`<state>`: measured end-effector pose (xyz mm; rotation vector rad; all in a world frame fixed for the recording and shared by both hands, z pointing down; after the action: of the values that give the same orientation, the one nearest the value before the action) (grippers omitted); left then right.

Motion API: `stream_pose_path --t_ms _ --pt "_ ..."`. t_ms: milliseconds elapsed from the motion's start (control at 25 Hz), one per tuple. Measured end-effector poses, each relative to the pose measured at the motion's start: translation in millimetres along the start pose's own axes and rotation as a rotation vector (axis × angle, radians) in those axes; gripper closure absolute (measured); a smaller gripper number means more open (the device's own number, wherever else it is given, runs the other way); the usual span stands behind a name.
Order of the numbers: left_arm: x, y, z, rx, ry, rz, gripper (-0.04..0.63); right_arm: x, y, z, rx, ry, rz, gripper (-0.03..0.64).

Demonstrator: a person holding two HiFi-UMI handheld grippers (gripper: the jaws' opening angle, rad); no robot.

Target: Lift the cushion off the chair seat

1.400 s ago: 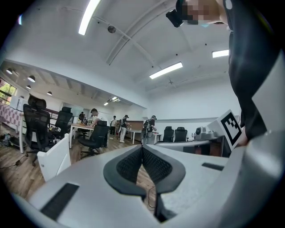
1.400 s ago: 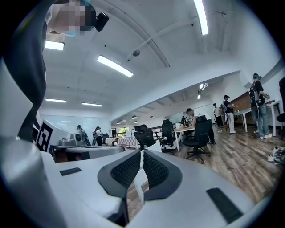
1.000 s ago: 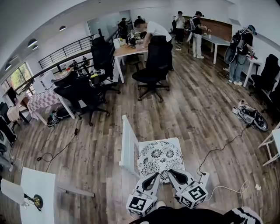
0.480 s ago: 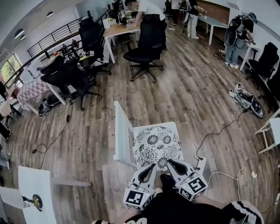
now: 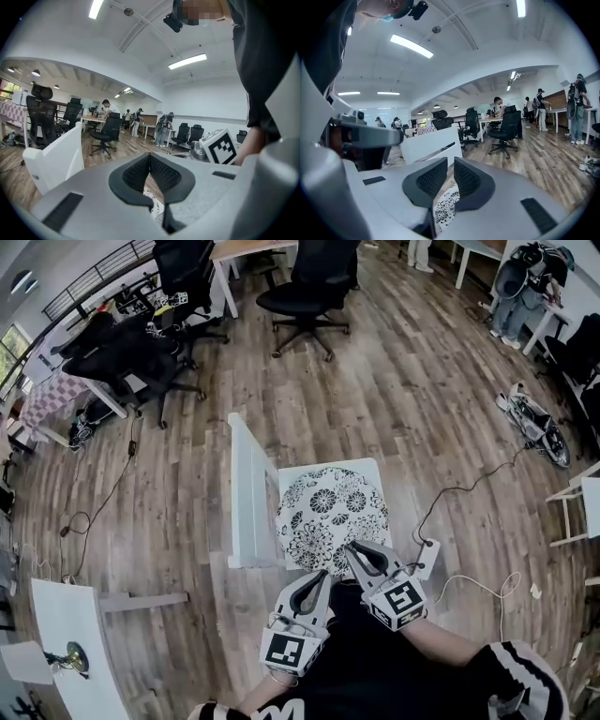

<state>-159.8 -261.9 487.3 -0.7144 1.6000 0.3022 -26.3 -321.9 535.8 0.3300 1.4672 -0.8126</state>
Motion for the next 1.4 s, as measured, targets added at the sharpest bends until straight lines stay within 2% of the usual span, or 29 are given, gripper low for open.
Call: stream_pose_path --t_ms 120,200,360,560,920,1400 --pt "-3 -9 -4 0.018 0.027 0.019 0.591 -24 -26 20 0.025 -0.007 -0.083 0.570" --pt "-7 -13 -5 0.026 0.048 0.025 0.591 -42 -40 33 0.034 -0.025 -0.152 0.492" --pt "-14 -23 -7 0.036 0.067 0.000 0.591 -72 -66 53 0.031 -0.011 -0.253 0.491" --pt "-18 -36 -9 0.053 0.086 -0.008 0.591 -108 -98 64 0.080 0.043 -0.361 0.491" --pt "-31 -45 -17 0.120 0.143 -0.089 0.591 -170 -145 75 0.156 0.138 -0.560 0.491" --pt "-58 -50 -26 0.198 0.216 -0.153 0.591 -229 -199 93 0.164 0.174 -0.710 0.483"
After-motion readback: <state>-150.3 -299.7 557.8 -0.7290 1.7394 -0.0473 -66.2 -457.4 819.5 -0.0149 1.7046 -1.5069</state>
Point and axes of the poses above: the fingertips, and each gripper's own axes: y backward along the fingers, z to its right, x out of its top, the point moved 7 cm from there along y, backward along the fingers, and after that the axes turned 3 degrees about -x, right-handed, at the moved point
